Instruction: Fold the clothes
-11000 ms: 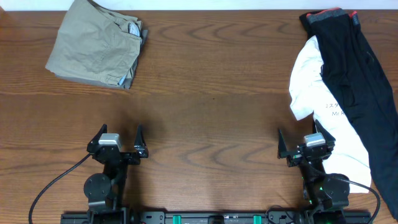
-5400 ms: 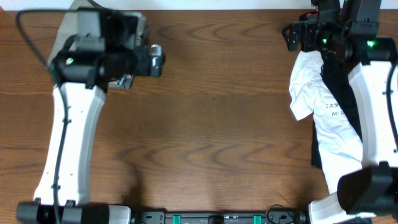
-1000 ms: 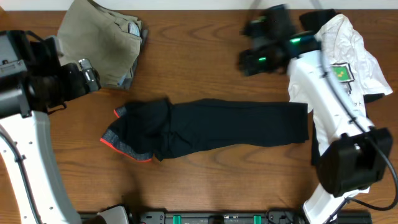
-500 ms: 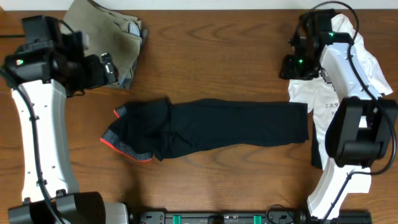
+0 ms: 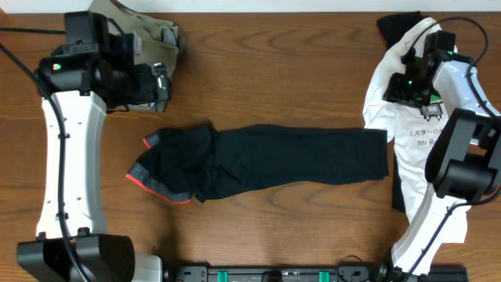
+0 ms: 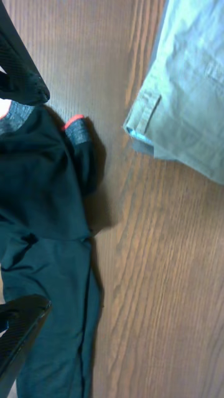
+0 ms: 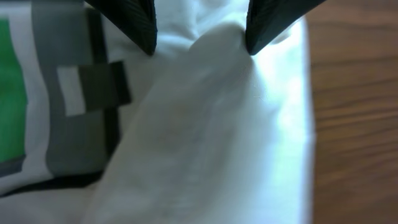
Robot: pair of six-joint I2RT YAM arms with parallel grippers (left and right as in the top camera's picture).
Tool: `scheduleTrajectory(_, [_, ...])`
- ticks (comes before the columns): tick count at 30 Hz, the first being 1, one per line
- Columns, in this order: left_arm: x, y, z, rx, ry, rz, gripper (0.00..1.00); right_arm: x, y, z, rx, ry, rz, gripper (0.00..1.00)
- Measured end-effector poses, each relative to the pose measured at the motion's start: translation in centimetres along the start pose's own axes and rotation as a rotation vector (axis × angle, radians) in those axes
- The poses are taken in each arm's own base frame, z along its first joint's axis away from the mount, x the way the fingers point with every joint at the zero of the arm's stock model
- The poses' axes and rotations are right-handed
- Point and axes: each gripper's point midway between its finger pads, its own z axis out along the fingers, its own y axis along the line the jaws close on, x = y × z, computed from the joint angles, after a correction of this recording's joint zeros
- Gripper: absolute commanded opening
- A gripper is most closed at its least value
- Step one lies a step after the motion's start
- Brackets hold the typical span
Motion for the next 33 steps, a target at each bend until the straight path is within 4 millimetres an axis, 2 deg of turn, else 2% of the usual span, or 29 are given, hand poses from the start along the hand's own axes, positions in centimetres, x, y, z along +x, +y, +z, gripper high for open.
scheduleTrajectory(2, [0.1,-0.3,0.3,0.004,0.007,0.007,0.98,-0.2,-0.5,0.6,-0.014,-0.005,0.014,0.45])
scheduleTrajectory(7, [0.8,-0.5,1.4,0.007,0.037,0.013,0.98,-1.3,-2.3,0.6,-0.037,-0.051,0.052,0.43])
scheduleTrajectory(11, [1.2,-0.4,2.2,0.007,0.05,0.012,0.98,-3.1,-4.8,0.4,-0.04,-0.128,0.105,0.42])
scheduleTrajectory(15, [1.6,-0.2,3.1,0.006,0.055,0.011,0.98,-4.2,-7.4,-0.1,-0.029,-0.182,0.16,0.5])
scheduleTrajectory(19, [2.4,0.1,3.9,0.005,0.079,0.006,0.98,-4.3,-8.7,-0.6,-0.024,-0.166,0.193,0.59])
scheduleTrajectory(23, [3.3,0.3,4.5,0.002,0.111,-0.001,0.99,-3.4,-7.8,-1.7,-0.066,-0.078,0.216,0.66])
scheduleTrajectory(27, [3.9,0.3,4.4,0.001,0.136,0.006,0.99,-2.9,-5.2,-4.4,-0.148,-0.01,0.209,0.68])
scheduleTrajectory(29, [4.4,0.4,4.3,0.001,0.153,0.009,0.99,-2.6,-3.2,-5.8,-0.18,0.011,0.173,0.68])
scheduleTrajectory(33, [6.2,0.3,4.1,0.001,0.229,0.011,0.99,-0.9,2.3,-8.6,-0.225,0.065,0.058,0.68])
